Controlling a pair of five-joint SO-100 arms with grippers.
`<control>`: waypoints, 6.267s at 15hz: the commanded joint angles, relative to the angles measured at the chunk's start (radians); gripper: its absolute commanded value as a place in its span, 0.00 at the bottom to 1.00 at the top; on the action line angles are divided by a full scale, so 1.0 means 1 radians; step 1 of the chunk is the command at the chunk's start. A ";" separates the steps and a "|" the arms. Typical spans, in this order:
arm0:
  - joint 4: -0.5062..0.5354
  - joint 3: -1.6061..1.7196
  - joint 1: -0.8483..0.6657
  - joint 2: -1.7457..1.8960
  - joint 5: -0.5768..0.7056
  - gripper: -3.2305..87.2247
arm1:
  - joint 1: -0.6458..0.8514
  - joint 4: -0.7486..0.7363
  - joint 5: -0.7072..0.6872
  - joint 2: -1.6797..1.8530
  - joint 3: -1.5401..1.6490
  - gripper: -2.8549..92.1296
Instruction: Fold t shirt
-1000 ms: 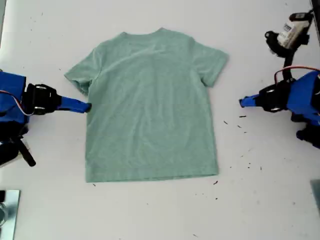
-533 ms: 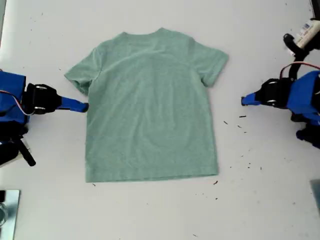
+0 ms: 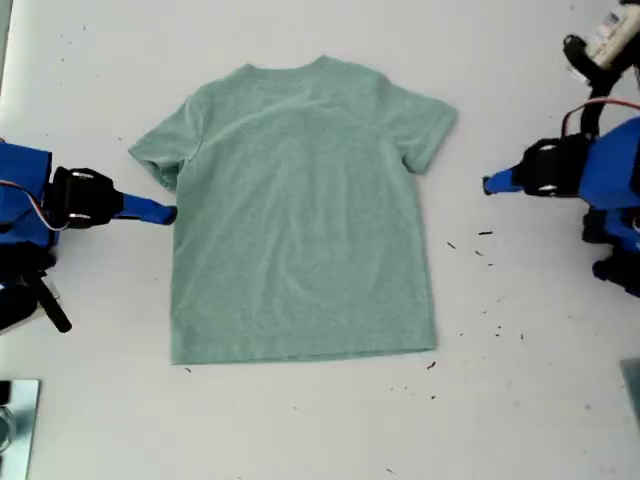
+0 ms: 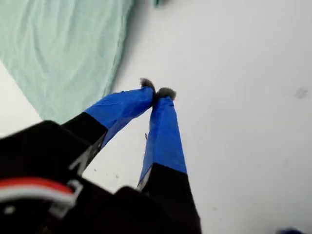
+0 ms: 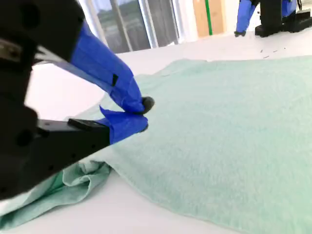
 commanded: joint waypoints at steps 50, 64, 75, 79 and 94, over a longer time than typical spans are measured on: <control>-0.009 0.012 0.003 0.009 -0.002 0.03 | 0.040 -0.015 -0.336 -0.706 -0.614 0.06; 0.374 -1.108 -0.368 -1.172 0.163 0.03 | -0.018 0.026 -0.121 0.443 0.443 0.06; 0.006 -0.894 -0.761 -1.595 0.411 0.39 | -0.040 0.020 -0.120 0.443 0.443 0.05; -0.103 -0.925 -0.641 -1.878 0.347 0.22 | -0.040 0.020 -0.115 0.443 0.443 0.05; -0.118 -2.002 -0.262 -2.349 0.443 0.04 | -0.038 0.025 -0.097 0.443 0.446 0.05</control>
